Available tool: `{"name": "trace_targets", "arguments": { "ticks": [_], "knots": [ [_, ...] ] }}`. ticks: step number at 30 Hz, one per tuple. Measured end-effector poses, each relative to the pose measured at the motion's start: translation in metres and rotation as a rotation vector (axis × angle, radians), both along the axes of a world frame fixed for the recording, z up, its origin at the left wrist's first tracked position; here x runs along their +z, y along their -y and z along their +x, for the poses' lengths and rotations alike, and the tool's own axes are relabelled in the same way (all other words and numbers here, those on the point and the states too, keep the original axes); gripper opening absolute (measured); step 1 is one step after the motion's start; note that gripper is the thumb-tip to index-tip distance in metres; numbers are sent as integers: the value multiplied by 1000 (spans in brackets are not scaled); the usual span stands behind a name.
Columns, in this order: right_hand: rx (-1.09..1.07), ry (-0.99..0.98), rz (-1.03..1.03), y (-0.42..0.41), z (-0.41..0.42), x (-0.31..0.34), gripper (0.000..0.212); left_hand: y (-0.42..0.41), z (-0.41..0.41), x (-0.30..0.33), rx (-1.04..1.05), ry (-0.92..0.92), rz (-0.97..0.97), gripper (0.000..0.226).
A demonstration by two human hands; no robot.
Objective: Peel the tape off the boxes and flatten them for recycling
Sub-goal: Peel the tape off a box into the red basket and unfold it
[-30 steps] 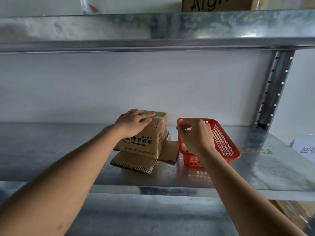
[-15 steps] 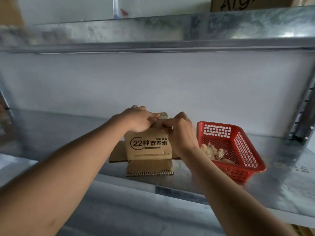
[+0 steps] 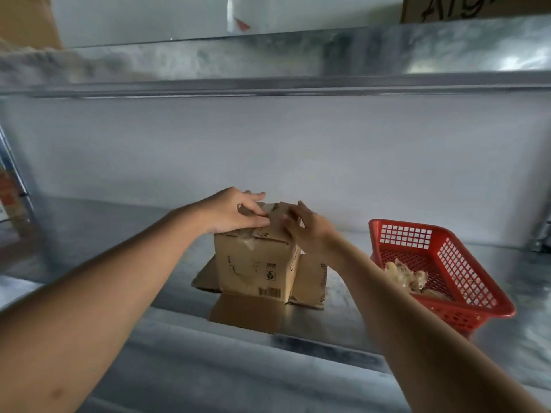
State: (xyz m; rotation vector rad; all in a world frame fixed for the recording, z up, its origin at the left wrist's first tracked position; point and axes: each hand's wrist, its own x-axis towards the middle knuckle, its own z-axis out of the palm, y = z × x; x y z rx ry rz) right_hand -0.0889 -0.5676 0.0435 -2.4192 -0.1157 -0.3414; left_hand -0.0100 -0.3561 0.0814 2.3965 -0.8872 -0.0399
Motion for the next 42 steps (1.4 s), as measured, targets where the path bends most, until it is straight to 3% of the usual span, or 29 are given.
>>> {"name": "trace_targets", "arguments": {
  "ticks": [3,7,9,12,14,20,23,29,34,39,42],
  "knots": [
    [40,14,100,-2,6,-3,29,-8,6,-8,-35,-32,-87,54],
    [-39,438,53,-13,-1,-2,18,-10,15,-12,-38,-17,-128,57],
    [86,538,52,-21,-12,0,18,-9,20,-12,-62,-17,-164,42],
    [178,384,-260,-38,-21,0,44,-9,24,-17,-119,-29,-211,18],
    [148,449,-325,-44,-21,-2,30,-10,24,-22,-144,-49,-232,17],
    [76,472,-5,-53,-21,-2,14,-11,24,-27,-133,12,-196,31],
    [-55,367,129,-55,-16,1,31,-9,26,-26,-110,33,-140,34],
    [-275,348,324,-52,-11,-2,12,-12,23,-26,-116,18,-145,38],
    [-371,310,284,-40,-10,-5,11,-12,16,-19,-83,81,-47,32],
    [-375,309,223,-35,-14,-9,13,-4,-6,-6,226,359,214,33],
    [-447,340,193,-40,-14,-13,18,3,-17,-4,232,289,118,39]
  ]
}}
